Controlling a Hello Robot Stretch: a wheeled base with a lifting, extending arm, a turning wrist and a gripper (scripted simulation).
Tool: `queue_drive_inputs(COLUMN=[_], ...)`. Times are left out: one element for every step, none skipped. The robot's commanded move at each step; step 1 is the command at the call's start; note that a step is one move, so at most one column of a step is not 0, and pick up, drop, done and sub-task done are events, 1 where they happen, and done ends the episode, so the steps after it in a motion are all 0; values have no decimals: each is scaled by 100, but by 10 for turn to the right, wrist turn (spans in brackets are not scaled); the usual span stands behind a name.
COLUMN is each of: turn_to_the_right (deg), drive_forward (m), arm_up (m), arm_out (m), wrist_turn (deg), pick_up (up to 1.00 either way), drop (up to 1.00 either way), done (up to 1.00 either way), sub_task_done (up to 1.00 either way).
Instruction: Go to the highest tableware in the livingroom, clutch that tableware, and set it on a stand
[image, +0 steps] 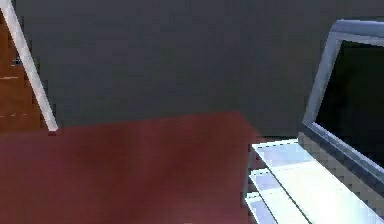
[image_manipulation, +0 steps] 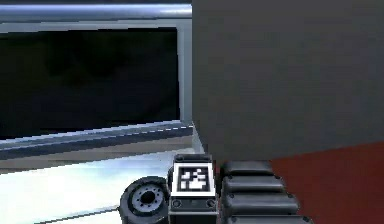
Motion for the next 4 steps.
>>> queue_drive_inputs(turn_to_the_right=[0, -210, 0, 0], drive_forward=[40, 0, 0, 0], arm_up=[0, 0, 0, 0], arm_out=[0, 0, 44, 0], wrist_turn=[0, 0, 0, 450], pick_up=[0, 0, 0, 0], drop=[0, 0, 0, 0], done=[0, 0, 0, 0], sub_task_done=[0, 0, 0, 0])
